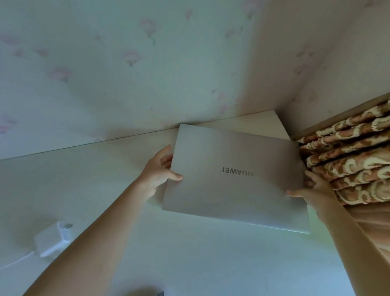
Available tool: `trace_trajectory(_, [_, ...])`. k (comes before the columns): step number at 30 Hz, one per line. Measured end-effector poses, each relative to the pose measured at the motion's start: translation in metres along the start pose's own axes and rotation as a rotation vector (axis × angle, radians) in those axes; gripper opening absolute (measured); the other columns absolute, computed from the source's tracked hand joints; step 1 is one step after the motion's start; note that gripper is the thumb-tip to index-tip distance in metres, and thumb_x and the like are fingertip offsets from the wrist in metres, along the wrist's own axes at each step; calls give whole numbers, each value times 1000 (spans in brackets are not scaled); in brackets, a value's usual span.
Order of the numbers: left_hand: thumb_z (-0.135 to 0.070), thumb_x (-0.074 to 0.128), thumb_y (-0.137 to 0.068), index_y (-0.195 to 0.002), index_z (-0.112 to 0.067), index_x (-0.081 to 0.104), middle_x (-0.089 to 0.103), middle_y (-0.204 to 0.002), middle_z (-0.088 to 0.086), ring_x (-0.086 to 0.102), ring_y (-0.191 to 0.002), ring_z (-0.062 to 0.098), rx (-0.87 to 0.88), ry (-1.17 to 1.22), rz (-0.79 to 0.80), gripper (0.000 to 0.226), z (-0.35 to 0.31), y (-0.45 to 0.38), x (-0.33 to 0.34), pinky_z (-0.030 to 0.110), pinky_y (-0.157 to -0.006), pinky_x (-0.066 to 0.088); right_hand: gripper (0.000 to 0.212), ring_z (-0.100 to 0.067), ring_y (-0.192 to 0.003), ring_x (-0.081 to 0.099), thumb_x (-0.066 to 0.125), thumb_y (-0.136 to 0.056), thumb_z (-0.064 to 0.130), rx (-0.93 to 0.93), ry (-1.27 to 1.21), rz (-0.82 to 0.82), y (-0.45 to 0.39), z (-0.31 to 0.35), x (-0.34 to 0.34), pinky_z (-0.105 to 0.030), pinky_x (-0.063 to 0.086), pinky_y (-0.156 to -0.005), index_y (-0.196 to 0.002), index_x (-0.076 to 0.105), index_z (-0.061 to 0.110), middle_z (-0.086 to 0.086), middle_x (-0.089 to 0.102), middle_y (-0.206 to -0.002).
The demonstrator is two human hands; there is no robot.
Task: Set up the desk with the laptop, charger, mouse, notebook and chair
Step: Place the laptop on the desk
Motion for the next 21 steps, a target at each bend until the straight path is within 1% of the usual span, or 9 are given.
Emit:
trace_trajectory(2, [24, 70, -61, -135, -25, 52, 70, -108, -6, 66, -104, 15, 6, -35, 32, 91, -4, 0, -1, 22, -77, 51, 98, -29, -118, 54, 81, -59, -11, -6, -23, 24, -1, 0, 1, -48, 45, -101, -144, 35, 7, -14, 55, -133])
trace_trajectory(4, [20, 72, -62, -128, -32, 59, 73, -106, 0, 67, -105, 19, 25, -66, 76, 85, -4, 1, -3, 27, -83, 52, 90, -29, -116, 56, 79, -61, -12, -6, -91, 62, -1, 2, 3, -47, 46, -100, -141, 41, 7, -12, 57, -130])
trace_trajectory(7, [21, 70, -63, -116, -43, 62, 72, -109, 3, 67, -103, 19, 44, -72, 106, 83, 1, 10, -14, 26, -81, 53, 80, -31, -114, 58, 76, -62, -15, -53, -161, 151, 8, 8, 13, -50, 47, -98, -134, 51, 11, -9, 62, -122])
trace_trajectory(10, [23, 69, -63, -116, -47, 59, 71, -110, 8, 70, -96, 19, 42, -71, 81, 89, 12, 29, -39, 27, -77, 52, 92, -30, -119, 54, 76, -59, -15, -91, -180, 204, 29, 22, 20, -45, 50, -88, -140, 44, 13, -10, 56, -129])
trace_trajectory(14, [24, 71, -64, -142, -27, 44, 66, -114, 3, 71, -89, 19, 23, -38, 5, 97, 27, 75, -85, 33, -81, 54, 121, -23, -97, 67, 96, -18, 28, -133, -133, 333, 81, 50, 35, -32, 59, -65, -130, 52, 25, -1, 64, -112])
trace_trajectory(15, [23, 71, -64, -143, -26, 43, 65, -114, 2, 71, -87, 18, 19, -31, -13, 97, 30, 90, -98, 33, -79, 54, 118, -23, -92, 69, 96, -19, 29, -152, -93, 358, 95, 56, 39, -32, 60, -65, -129, 53, 26, -2, 65, -110])
trace_trajectory(16, [23, 71, -64, -143, -26, 42, 65, -114, 1, 71, -85, 17, 17, -22, -33, 97, 33, 106, -111, 31, -76, 54, 107, -24, -89, 69, 96, -31, 22, -177, -54, 376, 109, 62, 45, -32, 61, -66, -129, 54, 25, -5, 65, -110])
trace_trajectory(18, [23, 71, -65, -143, -27, 41, 64, -116, 2, 71, -85, 18, 16, -5, -75, 97, 39, 141, -137, 26, -70, 55, 85, -23, -85, 69, 84, -56, -2, -219, -1, 394, 137, 70, 58, -32, 61, -68, -131, 53, 21, -11, 64, -112])
trace_trajectory(21, [23, 71, -65, -143, -27, 41, 62, -121, 5, 69, -87, 21, 19, 9, -135, 98, 54, 195, -177, 26, -71, 56, 80, -21, -78, 70, 74, -65, -15, -250, 41, 423, 179, 72, 87, -33, 59, -70, -133, 52, 20, -9, 64, -109])
Point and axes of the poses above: each hand's wrist, its own y-axis away from the middle knuckle, its own x-axis out of the palm, z = x × y, the point moved 8 cm from there along -y, towards the middle knuckle
